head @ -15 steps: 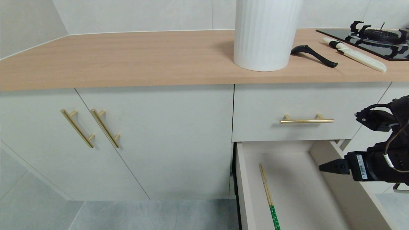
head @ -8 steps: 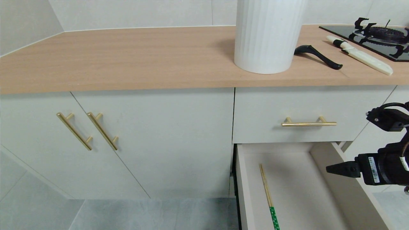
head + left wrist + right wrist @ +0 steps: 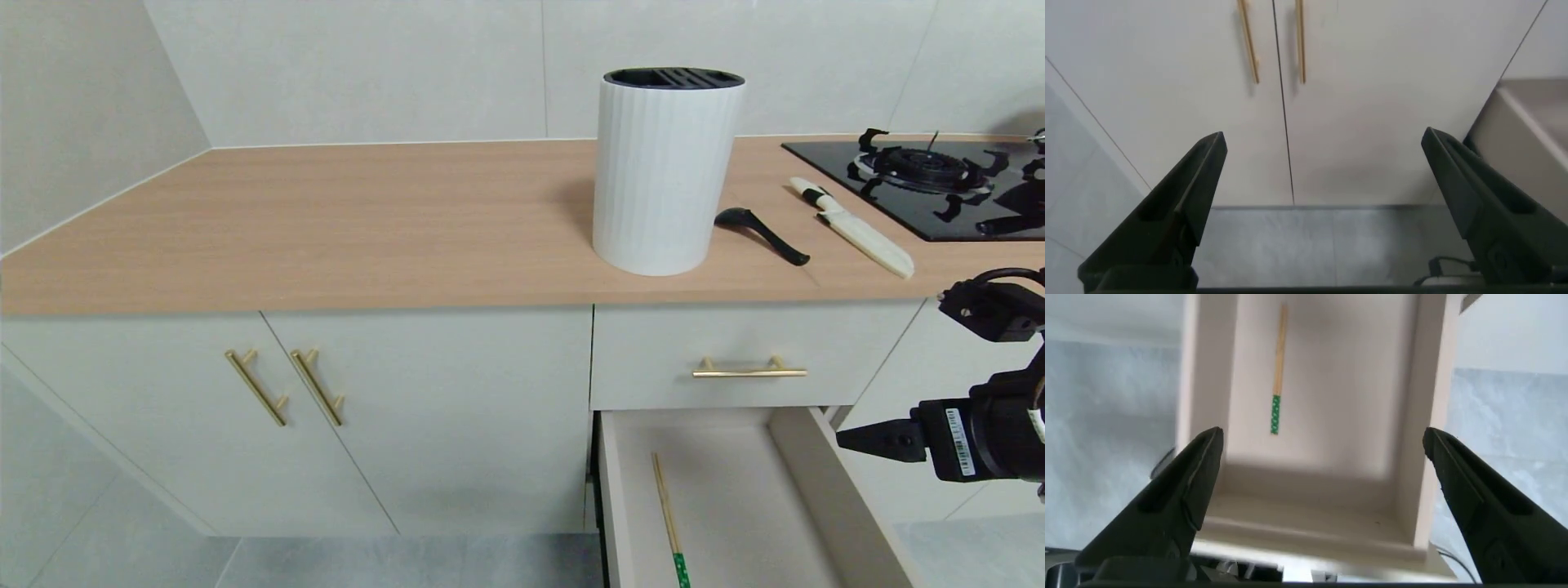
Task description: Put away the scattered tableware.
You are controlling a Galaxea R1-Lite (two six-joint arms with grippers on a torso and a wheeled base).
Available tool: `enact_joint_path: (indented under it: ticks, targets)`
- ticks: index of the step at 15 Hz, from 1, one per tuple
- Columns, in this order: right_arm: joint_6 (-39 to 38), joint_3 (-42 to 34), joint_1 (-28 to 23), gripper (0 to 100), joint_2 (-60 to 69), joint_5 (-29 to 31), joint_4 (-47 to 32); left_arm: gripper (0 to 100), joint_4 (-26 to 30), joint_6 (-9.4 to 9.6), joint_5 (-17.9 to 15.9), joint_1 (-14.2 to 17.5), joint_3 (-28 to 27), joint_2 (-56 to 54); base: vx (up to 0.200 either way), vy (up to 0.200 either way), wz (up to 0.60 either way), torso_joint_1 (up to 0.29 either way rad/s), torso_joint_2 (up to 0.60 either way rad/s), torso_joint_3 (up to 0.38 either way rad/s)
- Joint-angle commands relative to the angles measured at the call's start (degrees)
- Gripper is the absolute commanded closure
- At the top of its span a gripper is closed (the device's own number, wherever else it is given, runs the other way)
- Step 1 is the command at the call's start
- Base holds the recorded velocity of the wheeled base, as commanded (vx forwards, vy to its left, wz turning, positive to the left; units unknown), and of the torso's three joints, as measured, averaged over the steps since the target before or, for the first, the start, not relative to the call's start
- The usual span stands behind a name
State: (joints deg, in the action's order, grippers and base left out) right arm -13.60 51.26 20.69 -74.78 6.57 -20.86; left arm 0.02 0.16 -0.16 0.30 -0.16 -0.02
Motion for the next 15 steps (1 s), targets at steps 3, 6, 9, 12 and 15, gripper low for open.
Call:
enact_joint_path:
  ticks: [3,6,9,12,15]
  targets:
    - [0.0,-0.3,0.1,0,-0.1,0.0,0.0,0,0.1,0.02,0.0,0.0,0.0,0.0,0.000,0.000,0.00,0.305,-0.47,-0.264]
    - [1.6,-0.8,0.1,0,0.2,0.0,0.0,0,0.1,0.02,0.1,0.0,0.0,0.0,0.000,0.000,0.00,0.246,-0.48,-0.263]
    - [3.0,-2.0,0.2,0,0.5,0.2,1.4,0,0.1,0.02,0.1,0.0,0.0,0.0,0.000,0.000,0.00,0.173,-0.36,-0.183]
    - [5.9,-4.0,0.2,0,0.7,-0.1,10.0,0,0.1,0.02,0.1,0.0,0.0,0.0,0.000,0.000,0.00,0.034,-0.07,-0.034]
    - [12.1,-0.2,-3.7,0,-3.7,-5.6,18.1,0,0.1,0.02,0.1,0.0,0.0,0.0,0.000,0.000,0.00,0.000,0.00,0.000]
